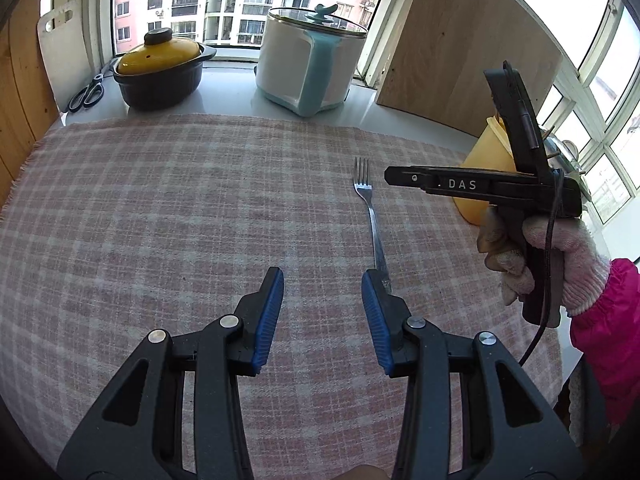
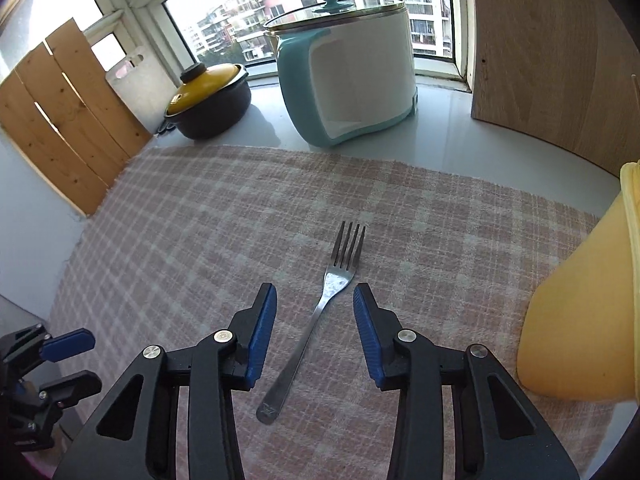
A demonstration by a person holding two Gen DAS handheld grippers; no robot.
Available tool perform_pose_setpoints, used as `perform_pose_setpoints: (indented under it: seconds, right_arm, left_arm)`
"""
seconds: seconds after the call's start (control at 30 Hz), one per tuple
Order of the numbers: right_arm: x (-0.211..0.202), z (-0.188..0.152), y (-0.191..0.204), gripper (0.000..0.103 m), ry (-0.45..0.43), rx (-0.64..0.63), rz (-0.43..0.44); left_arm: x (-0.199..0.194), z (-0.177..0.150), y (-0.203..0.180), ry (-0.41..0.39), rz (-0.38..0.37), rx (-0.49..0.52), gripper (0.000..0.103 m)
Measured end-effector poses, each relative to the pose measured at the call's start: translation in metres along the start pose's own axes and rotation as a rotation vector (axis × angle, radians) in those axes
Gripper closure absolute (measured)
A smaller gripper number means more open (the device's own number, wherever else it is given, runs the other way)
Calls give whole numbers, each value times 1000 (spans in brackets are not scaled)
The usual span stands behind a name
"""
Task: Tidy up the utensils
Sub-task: 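Close the right gripper on the fork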
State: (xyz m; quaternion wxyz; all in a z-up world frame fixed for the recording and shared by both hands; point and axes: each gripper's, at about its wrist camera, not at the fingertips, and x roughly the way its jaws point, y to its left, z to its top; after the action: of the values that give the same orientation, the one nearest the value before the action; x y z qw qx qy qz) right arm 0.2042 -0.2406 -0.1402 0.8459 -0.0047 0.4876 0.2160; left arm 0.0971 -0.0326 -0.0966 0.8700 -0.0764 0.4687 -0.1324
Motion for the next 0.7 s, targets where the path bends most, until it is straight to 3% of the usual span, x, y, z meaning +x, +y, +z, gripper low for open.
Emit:
perform_pose_setpoints:
  seconds: [0.27,0.7]
  right_arm:
    - [39,13,-23,65,35,30,17]
    - [62,19,-23,65,14,-4,-2]
  left_arm:
    - [9,-3,8,19,-18,-28,62]
    - [17,-3,24,37,-27,-61,62]
